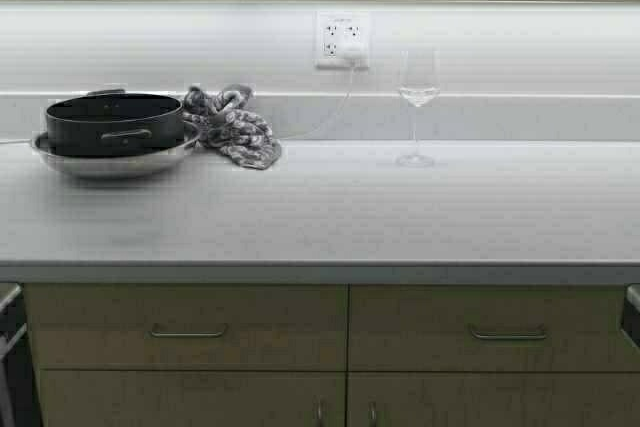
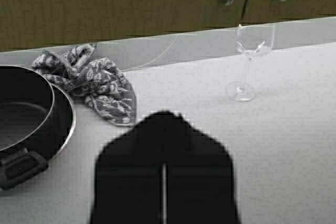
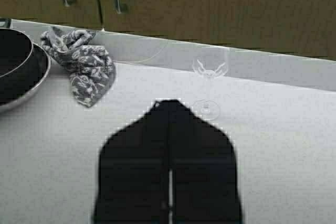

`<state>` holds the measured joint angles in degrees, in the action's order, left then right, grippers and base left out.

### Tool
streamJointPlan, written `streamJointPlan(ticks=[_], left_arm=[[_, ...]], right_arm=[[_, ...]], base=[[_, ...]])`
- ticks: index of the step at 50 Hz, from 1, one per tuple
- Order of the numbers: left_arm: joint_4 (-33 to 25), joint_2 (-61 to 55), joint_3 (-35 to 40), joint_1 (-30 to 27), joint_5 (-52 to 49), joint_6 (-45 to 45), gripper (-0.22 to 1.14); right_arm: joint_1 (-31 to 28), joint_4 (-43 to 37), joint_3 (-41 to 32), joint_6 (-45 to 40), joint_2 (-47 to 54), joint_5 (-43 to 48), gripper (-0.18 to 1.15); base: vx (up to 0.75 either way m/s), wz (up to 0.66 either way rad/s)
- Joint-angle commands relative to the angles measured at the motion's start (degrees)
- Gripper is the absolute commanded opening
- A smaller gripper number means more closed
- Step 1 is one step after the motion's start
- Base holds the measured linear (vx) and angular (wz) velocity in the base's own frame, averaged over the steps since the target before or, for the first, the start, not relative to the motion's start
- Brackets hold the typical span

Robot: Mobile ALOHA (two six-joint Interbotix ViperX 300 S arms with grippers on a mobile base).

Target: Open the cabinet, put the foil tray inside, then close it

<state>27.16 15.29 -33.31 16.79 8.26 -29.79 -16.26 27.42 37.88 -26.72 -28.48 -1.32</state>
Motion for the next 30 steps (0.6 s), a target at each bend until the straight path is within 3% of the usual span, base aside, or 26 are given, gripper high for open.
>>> streamJointPlan(ticks=[1,30], left_arm=[[-0.09,0.53,0.97,0.09,0.35,0.09,0.04],[-0.09,0.53,0.88,0.00,0.35,0.09,0.04]], right_arm=[[0.00,0.09,-0.79,0.09,-0.44,0.35,0.06],[0.00,0.09,-0.79,0.09,-0.44,0.44,0.06]], base=[[0.00,0.00],[0.00,0.00]])
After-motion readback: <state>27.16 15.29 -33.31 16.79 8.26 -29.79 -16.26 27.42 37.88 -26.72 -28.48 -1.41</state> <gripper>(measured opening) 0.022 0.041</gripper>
